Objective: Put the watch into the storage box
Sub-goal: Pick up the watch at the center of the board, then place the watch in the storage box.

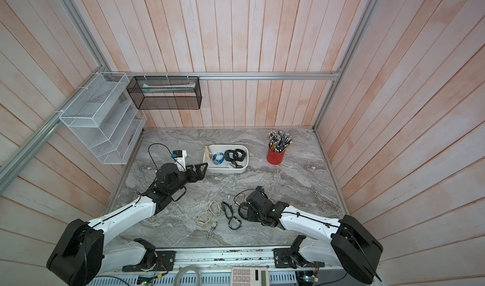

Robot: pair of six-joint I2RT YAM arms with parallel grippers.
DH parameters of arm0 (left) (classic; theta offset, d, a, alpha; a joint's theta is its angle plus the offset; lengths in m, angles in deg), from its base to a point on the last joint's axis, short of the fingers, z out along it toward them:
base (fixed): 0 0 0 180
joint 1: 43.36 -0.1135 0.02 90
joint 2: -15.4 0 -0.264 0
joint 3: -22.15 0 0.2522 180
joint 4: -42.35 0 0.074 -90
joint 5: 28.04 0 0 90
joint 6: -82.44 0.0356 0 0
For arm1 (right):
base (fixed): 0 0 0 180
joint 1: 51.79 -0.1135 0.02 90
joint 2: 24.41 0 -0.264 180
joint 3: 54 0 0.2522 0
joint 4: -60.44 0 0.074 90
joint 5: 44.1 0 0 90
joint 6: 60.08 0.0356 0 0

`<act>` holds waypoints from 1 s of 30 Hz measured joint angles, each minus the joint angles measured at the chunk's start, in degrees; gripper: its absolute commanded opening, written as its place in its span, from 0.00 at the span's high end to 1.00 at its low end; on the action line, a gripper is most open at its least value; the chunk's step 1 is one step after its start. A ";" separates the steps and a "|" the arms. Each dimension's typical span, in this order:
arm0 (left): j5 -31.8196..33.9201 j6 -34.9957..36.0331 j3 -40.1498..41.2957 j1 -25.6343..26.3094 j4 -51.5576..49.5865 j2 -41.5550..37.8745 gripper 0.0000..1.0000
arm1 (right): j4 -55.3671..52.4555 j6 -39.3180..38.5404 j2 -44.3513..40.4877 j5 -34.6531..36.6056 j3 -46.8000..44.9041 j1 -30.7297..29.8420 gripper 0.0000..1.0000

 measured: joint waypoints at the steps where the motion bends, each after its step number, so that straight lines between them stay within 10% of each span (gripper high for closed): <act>1: 0.09 0.00 0.00 0.00 -0.04 0.00 0.00 | -0.04 -0.13 0.09 0.42 0.02 0.00 1.00; 30: 4.70 0.68 1.68 0.00 -5.81 -7.50 0.01 | 2.82 -26.21 16.96 19.82 30.58 5.92 1.00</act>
